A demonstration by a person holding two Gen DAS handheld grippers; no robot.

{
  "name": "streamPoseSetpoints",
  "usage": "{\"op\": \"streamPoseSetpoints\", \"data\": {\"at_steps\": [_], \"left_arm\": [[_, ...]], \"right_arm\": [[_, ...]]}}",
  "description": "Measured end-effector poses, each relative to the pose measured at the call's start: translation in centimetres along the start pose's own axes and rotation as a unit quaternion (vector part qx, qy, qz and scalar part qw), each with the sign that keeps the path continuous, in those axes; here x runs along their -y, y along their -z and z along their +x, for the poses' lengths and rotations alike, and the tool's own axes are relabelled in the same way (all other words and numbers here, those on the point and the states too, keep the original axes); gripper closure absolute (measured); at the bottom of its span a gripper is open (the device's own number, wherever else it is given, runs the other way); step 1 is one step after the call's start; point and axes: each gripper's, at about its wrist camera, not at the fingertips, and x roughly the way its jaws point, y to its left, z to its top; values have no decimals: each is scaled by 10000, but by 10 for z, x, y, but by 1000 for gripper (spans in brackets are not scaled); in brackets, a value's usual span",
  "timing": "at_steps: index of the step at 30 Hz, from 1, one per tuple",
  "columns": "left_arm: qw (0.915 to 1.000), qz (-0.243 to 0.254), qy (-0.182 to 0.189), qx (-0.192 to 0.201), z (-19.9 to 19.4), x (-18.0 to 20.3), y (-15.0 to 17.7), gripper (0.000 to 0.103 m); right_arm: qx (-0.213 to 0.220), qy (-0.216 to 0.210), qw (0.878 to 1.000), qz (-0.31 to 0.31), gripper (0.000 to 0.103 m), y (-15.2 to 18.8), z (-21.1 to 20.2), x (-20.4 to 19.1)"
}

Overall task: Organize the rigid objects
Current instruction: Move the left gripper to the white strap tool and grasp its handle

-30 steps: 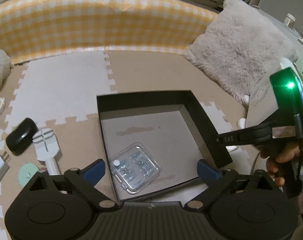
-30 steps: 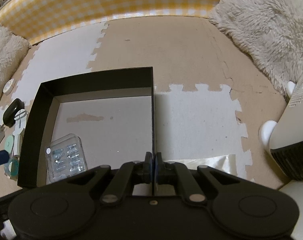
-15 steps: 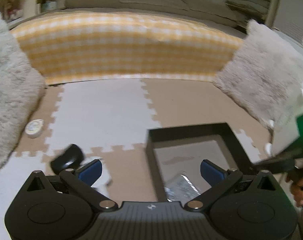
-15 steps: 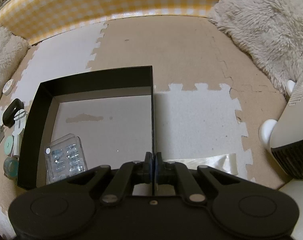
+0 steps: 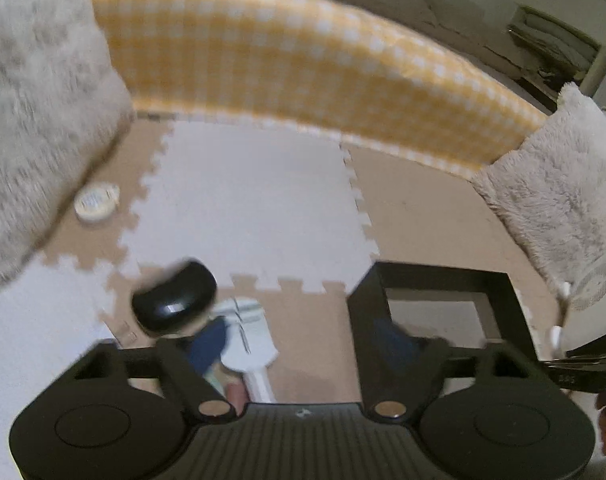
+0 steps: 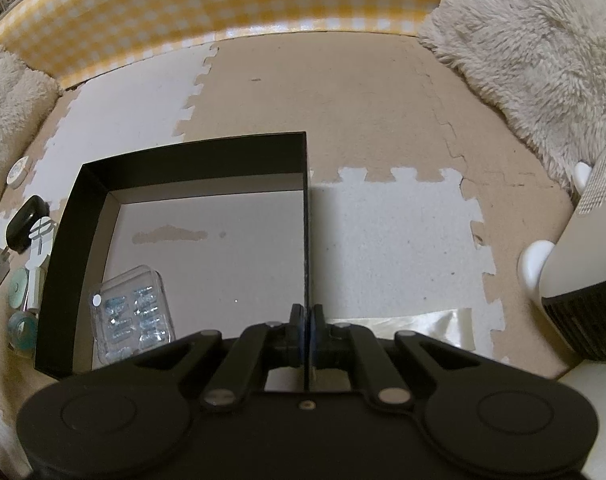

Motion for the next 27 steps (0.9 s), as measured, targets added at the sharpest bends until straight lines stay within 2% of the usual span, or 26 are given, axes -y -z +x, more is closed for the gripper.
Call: {"op": "streamPoseSetpoints", "data": {"at_steps": [4,7,13,17,20,24,27], "left_arm": [[9992,-147,110,-346,16,-4,7,56],[9978,-225,36,-624,29,-9,13,65],[9948,-127,-580,-830,47,-17,21,68],[9943,-100,-596,-884,56,-20,23,68],[9937,82,-744,-831,64,-17,24,67],[9937,37,-795,-795,74,-19,25,67],[9937,95,-860,-712,74,-18,24,72]], "right_arm": [[1,-1,10000,2,100,0,0,0],[1,2,10000,-3,100,0,0,0],[-6,1,10000,2,100,0,0,0],[-10,-1,10000,8,99,0,0,0],[-14,2,10000,-3,99,0,0,0],[-23,4,10000,-9,99,1,0,-1],[-30,-6,10000,1,99,0,0,0]]}}
